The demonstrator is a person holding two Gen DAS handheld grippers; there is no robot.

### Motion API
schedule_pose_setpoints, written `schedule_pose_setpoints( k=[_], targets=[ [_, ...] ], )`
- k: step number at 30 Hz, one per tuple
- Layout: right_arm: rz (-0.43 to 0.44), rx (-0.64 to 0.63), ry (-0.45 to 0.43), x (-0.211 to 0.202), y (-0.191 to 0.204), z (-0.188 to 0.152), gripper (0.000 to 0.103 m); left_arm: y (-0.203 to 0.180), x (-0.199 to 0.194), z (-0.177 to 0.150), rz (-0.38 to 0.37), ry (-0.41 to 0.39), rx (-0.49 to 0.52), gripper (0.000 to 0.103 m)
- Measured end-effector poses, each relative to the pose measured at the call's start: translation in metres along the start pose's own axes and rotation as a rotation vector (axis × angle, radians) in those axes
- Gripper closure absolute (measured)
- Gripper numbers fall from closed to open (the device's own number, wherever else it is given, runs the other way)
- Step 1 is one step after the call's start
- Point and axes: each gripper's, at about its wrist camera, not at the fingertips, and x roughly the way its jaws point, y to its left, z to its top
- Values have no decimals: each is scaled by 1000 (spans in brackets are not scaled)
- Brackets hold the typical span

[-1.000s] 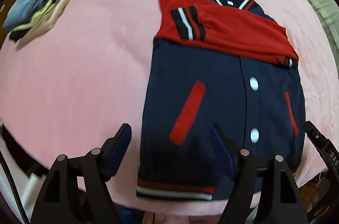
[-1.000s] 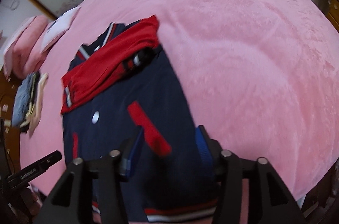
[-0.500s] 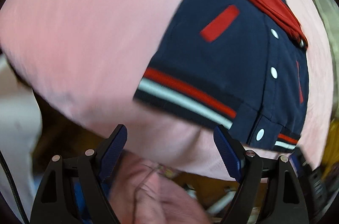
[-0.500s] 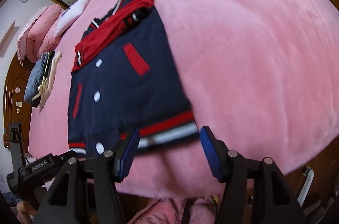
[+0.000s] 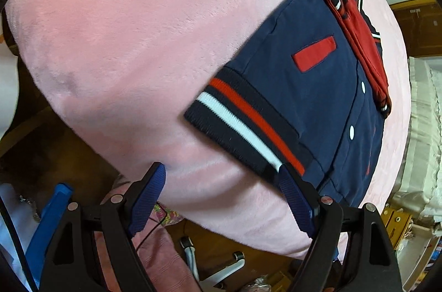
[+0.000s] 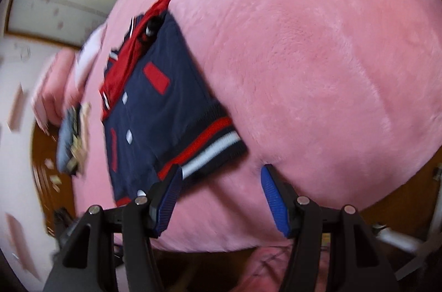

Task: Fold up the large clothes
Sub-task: 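Grasp the jacket hem with both grippers, then lift the hem with both grippers and fold it toward the collar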

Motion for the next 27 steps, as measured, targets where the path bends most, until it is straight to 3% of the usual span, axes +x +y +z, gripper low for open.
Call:
schedule_pose_setpoints(
  k=[3,5,6,7,8,13,14,15,18,23,27],
  targets=[
    [5,23,-22,4,1,7,52,-1,9,5,-4,14,7,21],
    [-13,44,-19,8,1,12,69,-4,13,10,-21,3,0,21],
    [6,47,-15,9,1,14,72,-3,13,11,-37,-7,-12,21],
    [41,45,-10,10,1,16,83,-3,17,18,-52,-14,-21,23],
    [59,42,-5,11,3,17,89,-2,16,19,-64,-20,-25,33],
    [106,9,0,6,13,17,92,-2,7,24,-94,-52,24,66],
    [136,26,-1,3,14,16,92,-1,5,23,-98,-57,36,83],
    [158,36,-1,1,14,16,92,0,0,22,-119,-72,47,93],
    [201,48,-19,-9,20,15,92,-5,-18,20,-207,-147,68,97],
    [291,55,-38,-23,38,18,92,-28,-44,22,-239,-207,122,98],
    [374,64,-55,-33,60,29,92,-38,-76,33,-332,-255,116,98]
  ],
)
